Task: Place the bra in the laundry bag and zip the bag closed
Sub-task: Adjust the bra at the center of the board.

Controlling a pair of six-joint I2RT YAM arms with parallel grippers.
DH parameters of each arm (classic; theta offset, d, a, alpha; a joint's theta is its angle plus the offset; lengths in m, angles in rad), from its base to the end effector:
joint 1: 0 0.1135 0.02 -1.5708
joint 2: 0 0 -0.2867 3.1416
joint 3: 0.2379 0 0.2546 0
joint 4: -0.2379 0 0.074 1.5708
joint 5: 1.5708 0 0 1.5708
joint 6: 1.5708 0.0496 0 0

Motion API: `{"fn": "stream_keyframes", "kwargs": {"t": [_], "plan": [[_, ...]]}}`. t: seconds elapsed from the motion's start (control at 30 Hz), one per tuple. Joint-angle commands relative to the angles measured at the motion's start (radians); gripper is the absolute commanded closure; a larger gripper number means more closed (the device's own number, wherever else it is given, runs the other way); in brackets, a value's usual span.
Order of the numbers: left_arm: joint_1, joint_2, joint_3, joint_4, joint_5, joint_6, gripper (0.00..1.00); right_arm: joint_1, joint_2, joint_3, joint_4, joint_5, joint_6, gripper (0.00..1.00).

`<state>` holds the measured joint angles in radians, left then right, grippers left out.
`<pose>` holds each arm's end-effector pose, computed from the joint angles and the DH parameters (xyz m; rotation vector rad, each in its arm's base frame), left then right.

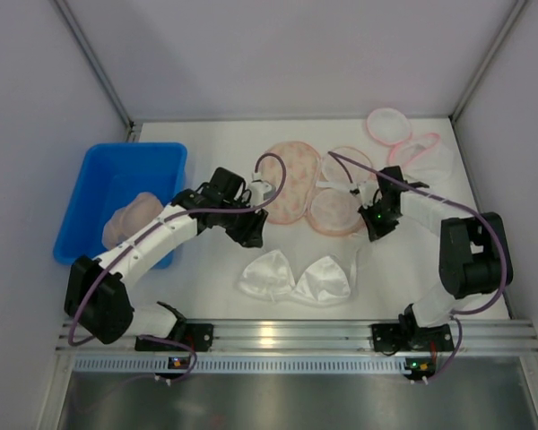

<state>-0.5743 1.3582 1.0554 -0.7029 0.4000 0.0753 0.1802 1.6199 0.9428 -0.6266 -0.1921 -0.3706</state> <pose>0.2226 -0.1671 0.2762 0.9771 2.4211 -0.6988 0.2904 0.0625 0.1733 -0.8101 2.7313 0.2368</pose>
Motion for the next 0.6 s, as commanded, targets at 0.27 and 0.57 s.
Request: {"fn": "stream_keyframes", "kwargs": {"t": [0.27,0.57], "plan": [[0.047,-0.091,0.009,0.008,-0.001,0.006,0.53,-0.013,-0.413,0.231,-0.286,-0.101,-0.074,1.00],[0.051,-0.087,-0.003,0.009,-0.009,-0.008,0.49,-0.016,-0.465,0.330,-0.260,-0.134,-0.053,1.00]]}}
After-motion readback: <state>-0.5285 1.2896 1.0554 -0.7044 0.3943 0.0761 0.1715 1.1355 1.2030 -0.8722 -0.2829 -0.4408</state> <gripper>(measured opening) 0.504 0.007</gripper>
